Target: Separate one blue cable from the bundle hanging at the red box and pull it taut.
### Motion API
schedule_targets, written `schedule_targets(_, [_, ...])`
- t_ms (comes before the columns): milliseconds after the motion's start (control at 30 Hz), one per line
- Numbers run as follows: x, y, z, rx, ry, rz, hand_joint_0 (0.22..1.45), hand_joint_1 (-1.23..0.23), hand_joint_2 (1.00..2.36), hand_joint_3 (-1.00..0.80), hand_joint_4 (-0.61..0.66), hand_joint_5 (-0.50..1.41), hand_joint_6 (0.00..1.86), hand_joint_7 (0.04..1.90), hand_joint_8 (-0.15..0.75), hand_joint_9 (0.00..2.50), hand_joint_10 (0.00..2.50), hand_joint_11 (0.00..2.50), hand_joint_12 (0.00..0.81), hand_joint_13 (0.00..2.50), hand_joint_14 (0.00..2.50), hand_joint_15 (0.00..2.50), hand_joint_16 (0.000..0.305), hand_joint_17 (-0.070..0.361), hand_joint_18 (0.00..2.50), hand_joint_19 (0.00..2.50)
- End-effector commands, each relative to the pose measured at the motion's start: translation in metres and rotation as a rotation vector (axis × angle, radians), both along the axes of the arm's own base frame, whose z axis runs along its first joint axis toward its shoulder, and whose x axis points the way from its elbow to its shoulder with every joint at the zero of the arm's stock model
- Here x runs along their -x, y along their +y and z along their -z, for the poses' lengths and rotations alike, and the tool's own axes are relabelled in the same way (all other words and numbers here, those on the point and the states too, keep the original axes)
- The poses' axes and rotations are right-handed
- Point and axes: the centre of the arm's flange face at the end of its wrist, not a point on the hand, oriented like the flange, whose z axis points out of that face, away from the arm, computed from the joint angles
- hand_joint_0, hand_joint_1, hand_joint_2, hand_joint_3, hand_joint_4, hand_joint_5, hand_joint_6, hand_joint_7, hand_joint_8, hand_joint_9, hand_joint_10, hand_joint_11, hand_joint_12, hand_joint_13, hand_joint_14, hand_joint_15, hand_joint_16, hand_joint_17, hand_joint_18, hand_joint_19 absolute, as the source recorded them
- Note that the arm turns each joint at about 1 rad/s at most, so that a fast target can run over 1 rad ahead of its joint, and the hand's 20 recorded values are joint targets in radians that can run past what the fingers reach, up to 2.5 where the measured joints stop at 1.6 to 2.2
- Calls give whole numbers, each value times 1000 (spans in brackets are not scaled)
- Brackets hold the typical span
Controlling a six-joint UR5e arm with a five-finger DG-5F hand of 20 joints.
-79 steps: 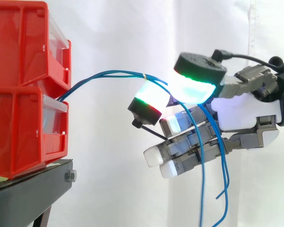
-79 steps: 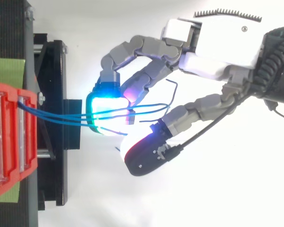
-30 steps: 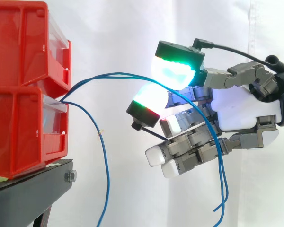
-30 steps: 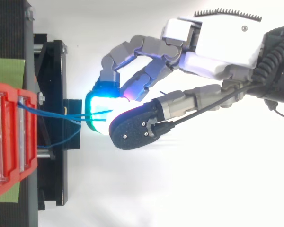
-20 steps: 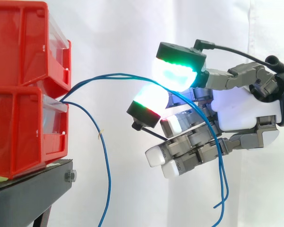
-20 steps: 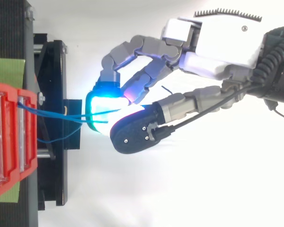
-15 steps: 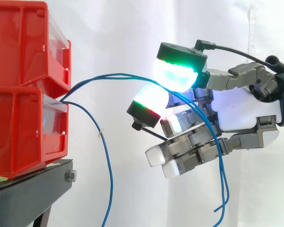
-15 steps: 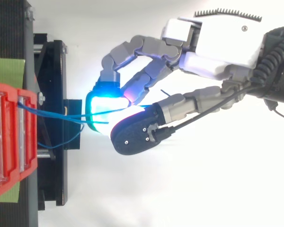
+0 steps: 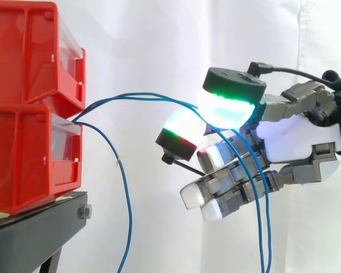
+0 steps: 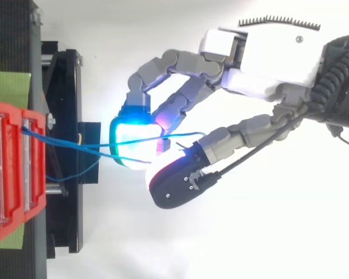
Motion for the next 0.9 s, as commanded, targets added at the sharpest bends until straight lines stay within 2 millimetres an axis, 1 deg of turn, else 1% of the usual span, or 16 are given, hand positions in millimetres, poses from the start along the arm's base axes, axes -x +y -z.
schedule_targets(0, [0, -1, 0, 0, 1, 0, 703, -930, 1000, -500, -90, -218, 903, 994, 237, 1015, 22, 759, 257, 772, 13, 317, 30, 68, 619, 369])
schedule_targets(133, [0, 0, 0, 0, 1, -4, 621, -887, 1000, -500, -69, -221, 895, 975, 246, 1012, 22, 762, 261, 770, 13, 326, 30, 69, 605, 388])
schedule_targets(200, [0, 0, 0, -1, 3, -9, 569, -776, 1000, -500, -31, -221, 889, 963, 261, 1015, 22, 752, 273, 774, 13, 333, 33, 74, 611, 407])
schedule_targets(233, [0, -1, 0, -1, 1, -7, 568, -772, 1000, -500, -30, -221, 889, 956, 264, 1014, 22, 750, 275, 773, 13, 325, 33, 75, 611, 407])
schedule_targets(300, [0, 0, 0, -1, 3, -9, 560, -631, 1000, -500, -23, -218, 884, 954, 269, 1027, 22, 746, 286, 779, 13, 330, 36, 80, 623, 432])
schedule_targets(333, [0, 0, 0, -1, 3, -9, 560, -613, 1000, -500, -17, -217, 882, 962, 272, 1032, 22, 737, 289, 779, 13, 334, 36, 80, 622, 427])
schedule_targets(433, [0, 0, 0, -1, 3, -9, 617, -537, 1000, -500, -20, -214, 879, 995, 271, 1039, 22, 740, 285, 776, 13, 335, 35, 78, 614, 450])
schedule_targets(533, [0, 0, 0, -1, 3, -9, 646, -583, 1004, -458, -4, -215, 890, 1025, 277, 1040, 23, 753, 288, 779, 13, 339, 36, 81, 626, 450])
schedule_targets(600, [0, -1, 0, -1, 3, -7, 674, -678, 1012, -385, -1, -218, 893, 1054, 280, 1029, 23, 759, 294, 777, 14, 334, 37, 82, 634, 449])
schedule_targets(633, [0, 0, 0, -1, 3, -9, 678, -689, 1012, -379, -4, -218, 894, 1067, 280, 1020, 22, 751, 295, 775, 13, 338, 37, 82, 636, 449])
schedule_targets(667, [0, -1, 0, -1, 3, -7, 700, -731, 1013, -374, -12, -225, 907, 1059, 277, 1016, 22, 767, 295, 775, 13, 343, 37, 83, 638, 456])
schedule_targets(733, [0, -1, 0, -1, 3, -7, 713, -750, 1011, -384, -14, -229, 916, 1019, 279, 1003, 23, 763, 297, 774, 13, 345, 37, 83, 641, 456])
schedule_targets(800, [0, -1, -1, -1, 1, -7, 742, -807, 1005, -446, 5, -232, 921, 1018, 274, 986, 22, 765, 297, 771, 13, 336, 37, 84, 646, 450])
schedule_targets(867, [0, 0, 0, -3, 3, -13, 753, -820, 1002, -476, 3, -233, 924, 996, 269, 986, 21, 746, 294, 771, 13, 333, 37, 84, 646, 451])
